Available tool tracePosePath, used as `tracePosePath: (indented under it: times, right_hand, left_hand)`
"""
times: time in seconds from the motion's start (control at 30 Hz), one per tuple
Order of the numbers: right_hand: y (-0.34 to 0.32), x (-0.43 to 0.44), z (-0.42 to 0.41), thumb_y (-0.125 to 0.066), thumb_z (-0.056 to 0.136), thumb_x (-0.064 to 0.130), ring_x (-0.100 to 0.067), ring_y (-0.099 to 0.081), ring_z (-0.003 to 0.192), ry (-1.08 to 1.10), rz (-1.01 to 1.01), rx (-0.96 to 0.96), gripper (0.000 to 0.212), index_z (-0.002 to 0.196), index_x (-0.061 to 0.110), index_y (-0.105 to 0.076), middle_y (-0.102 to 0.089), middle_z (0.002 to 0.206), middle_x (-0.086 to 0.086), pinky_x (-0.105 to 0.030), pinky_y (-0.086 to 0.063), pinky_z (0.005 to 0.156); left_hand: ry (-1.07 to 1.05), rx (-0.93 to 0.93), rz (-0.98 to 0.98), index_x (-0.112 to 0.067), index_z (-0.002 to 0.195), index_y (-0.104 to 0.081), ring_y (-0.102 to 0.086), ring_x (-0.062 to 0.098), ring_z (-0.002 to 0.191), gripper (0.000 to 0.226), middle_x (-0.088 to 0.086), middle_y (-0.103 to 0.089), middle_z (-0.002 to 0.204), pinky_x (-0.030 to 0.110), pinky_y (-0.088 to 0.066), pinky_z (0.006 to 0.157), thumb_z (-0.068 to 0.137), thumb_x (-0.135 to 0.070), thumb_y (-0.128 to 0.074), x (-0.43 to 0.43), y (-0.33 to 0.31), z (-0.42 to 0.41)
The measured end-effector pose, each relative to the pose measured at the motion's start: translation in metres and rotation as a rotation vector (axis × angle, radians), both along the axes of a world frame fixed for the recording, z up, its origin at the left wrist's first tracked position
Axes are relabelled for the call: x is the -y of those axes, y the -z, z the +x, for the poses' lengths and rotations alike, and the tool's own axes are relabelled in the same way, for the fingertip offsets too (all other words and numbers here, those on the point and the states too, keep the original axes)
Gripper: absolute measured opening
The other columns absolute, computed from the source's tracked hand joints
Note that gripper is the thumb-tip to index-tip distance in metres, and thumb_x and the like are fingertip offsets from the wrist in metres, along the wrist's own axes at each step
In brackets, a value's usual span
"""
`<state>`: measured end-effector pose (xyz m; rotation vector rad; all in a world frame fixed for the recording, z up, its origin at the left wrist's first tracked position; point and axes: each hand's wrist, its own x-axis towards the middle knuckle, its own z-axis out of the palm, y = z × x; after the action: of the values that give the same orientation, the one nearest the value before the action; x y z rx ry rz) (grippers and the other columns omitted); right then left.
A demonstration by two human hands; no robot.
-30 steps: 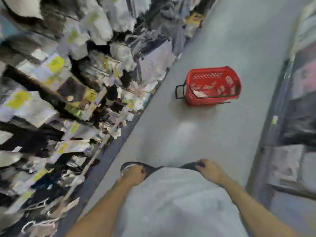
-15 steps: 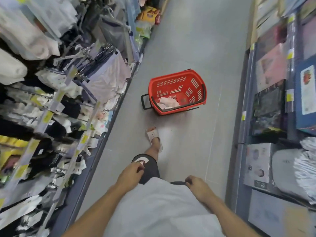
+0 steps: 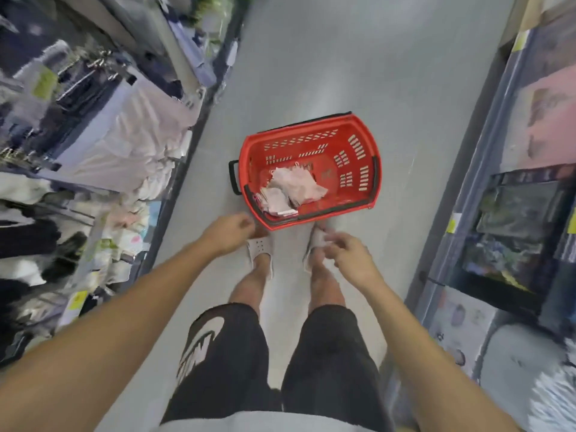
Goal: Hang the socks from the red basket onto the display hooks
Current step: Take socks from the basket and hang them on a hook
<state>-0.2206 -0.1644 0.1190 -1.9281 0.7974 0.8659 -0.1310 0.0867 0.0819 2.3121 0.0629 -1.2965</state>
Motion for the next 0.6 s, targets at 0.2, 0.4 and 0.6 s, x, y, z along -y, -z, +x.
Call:
tracePosePath:
  times: [0.2, 0.4, 0.6]
  right_hand:
    - [0.142, 0.019, 0.094, -0.057, 0.092, 0.01, -0.029, -0.064, 0.107, -0.266, 0.004, -0.044, 0.021, 0.111, 0.009, -0.068, -0.072, 0.111, -0.011, -0.039, -0.047, 0.096]
    - [0.28, 0.023, 0.12, -0.055, 0.092, 0.018, -0.034, -0.062, 0.111, -0.497, -0.109, -0.094, 0.025, 0.113, 0.014, -0.067, -0.071, 0.117, -0.012, -0.036, -0.047, 0.091]
    - [0.38, 0.002, 0.147, -0.058, 0.088, 0.018, -0.033, -0.061, 0.113, -0.491, -0.093, -0.056, 0.033, 0.121, 0.012, -0.062, -0.064, 0.125, -0.014, -0.035, -0.047, 0.095]
  left_hand:
    - [-0.308, -0.037, -0.063, -0.013, 0.096, -0.07, -0.068, 0.027, 0.096, 0.017, 0.007, -0.073, 0.098, 0.038, -0.051, 0.09, 0.096, -0.024, -0.056, 0.055, 0.114, 0.045]
    - [-0.369, -0.185, 0.053, -0.019, 0.089, -0.065, -0.062, 0.034, 0.11, 0.016, 0.012, -0.069, 0.11, 0.036, -0.047, 0.092, 0.095, -0.022, -0.051, 0.095, 0.232, 0.03]
    - [-0.644, -0.149, 0.16, -0.003, 0.15, -0.031, -0.04, 0.037, 0.138, 0.061, 0.018, -0.033, 0.155, 0.043, -0.036, 0.113, 0.097, -0.022, -0.053, 0.12, 0.314, 0.047]
